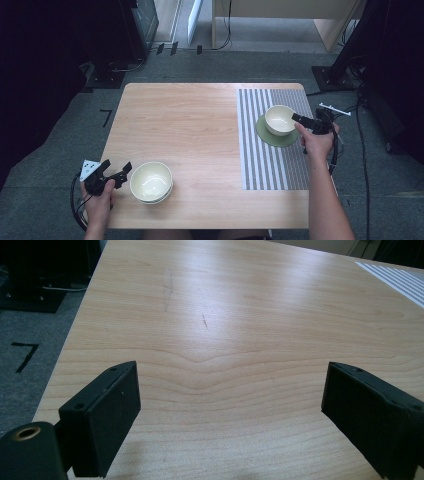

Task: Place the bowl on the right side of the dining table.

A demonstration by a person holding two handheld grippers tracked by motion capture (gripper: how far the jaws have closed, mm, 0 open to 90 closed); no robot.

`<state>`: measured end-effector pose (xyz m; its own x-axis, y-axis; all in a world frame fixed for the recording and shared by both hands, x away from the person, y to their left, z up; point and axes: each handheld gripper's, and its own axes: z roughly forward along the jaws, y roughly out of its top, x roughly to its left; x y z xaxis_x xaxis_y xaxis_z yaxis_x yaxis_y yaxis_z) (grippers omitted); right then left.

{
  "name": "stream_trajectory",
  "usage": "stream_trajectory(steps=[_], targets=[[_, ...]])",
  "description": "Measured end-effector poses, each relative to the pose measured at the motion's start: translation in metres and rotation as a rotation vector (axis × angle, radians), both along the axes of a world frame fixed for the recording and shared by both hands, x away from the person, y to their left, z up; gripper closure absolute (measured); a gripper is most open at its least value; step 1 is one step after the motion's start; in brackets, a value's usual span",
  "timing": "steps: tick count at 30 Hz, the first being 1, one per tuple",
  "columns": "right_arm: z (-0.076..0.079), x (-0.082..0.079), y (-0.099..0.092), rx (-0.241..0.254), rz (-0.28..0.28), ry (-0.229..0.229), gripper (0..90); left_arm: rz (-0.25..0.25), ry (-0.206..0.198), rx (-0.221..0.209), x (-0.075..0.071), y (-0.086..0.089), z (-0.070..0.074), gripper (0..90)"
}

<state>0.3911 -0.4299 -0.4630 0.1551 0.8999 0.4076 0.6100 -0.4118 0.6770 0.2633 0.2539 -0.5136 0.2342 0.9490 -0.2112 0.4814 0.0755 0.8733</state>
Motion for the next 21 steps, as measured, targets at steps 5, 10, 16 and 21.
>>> stream_trajectory(steps=[5, 10, 16, 21], targets=[[-0.001, -0.013, 0.001, 0.009, -0.001, -0.071, 28.7, 0.003, -0.003, 0.004, -0.001, 0.000, 0.000, 8.3], [0.000, -0.024, 0.011, -0.022, -0.009, -0.104, 26.1, 0.006, -0.004, 0.006, -0.001, -0.001, 0.000, 8.3], [0.005, -0.039, 0.024, -0.088, -0.028, -0.193, 13.0, 0.008, -0.007, 0.009, -0.001, -0.001, 0.000, 8.3], [0.010, -0.047, 0.030, -0.139, -0.020, -0.237, 5.6, 0.008, -0.006, 0.008, -0.001, -0.001, 0.000, 8.3]])
